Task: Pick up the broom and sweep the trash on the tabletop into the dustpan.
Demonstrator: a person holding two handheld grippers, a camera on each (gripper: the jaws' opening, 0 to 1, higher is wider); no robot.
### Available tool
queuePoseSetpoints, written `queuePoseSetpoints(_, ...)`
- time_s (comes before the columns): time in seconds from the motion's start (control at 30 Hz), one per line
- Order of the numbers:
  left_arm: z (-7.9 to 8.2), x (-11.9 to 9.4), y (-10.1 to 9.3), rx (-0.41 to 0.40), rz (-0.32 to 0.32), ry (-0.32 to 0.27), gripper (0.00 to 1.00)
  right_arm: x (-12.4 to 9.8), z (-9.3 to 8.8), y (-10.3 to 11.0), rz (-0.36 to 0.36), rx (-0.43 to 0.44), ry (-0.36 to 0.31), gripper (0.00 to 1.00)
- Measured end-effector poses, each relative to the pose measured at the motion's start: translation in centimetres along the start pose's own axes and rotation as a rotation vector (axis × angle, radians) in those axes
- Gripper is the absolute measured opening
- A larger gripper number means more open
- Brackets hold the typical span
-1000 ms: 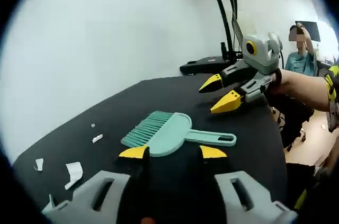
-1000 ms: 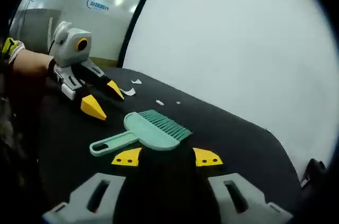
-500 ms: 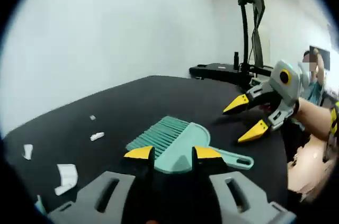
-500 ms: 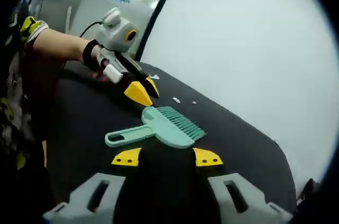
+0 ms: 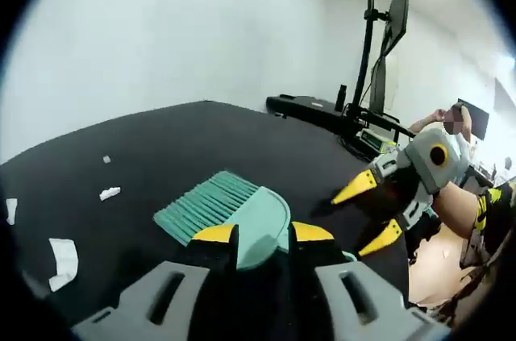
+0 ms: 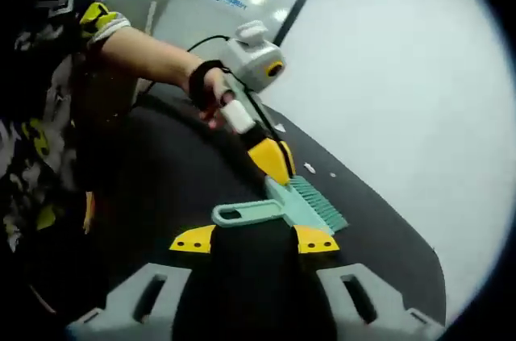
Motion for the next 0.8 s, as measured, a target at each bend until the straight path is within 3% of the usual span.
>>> queuePoseSetpoints(0.27,-0.5,-0.3,-0.7,0.014,0.046,-0.009,0.23,0.8,0.3,0.5,0.028,-0.018,-0.036,0.33)
queuePoseSetpoints(0.4,-0.8,-0.2,0.0,-0.005,0.065,0.012,0.23,0.6,-0.1,0.5,0.029,-0.027,-0.06,0.33)
queuePoseSetpoints(0.5,-1.7,0.2,0.1,-0.025,0.072,0.068,0.22,0.4,-0.2,0.6,0.032,-0.053,-0.068,0.33)
queuePoseSetpoints(0.53,-1.4,0.7,0.7,-0.003,0.078,0.039,0.21,0.3,-0.3,0.6,0.033,-0.063,-0.071,0.33)
queuePoseSetpoints(0.67,-1.2,0.8,1.4,-0.01,0.113,0.049,0.13,0.0,-0.5,0.5,0.03,-0.072,-0.078,0.33)
queuePoseSetpoints(0.8,-1.2,1.2,1.9,-0.024,0.116,0.043,0.12,0.4,-0.2,0.7,0.015,-0.131,-0.096,0.32)
Point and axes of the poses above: the point that each gripper's makers call its tool centre point, and the gripper's own axes: x roughly forward along the fingers, y roughly to its left, z roughly out of its top, the point moved 10 cm from there along -x, roughly backward along the fingers, and after that the axes turned 6 degrees about -x, right-handed, at the moved point
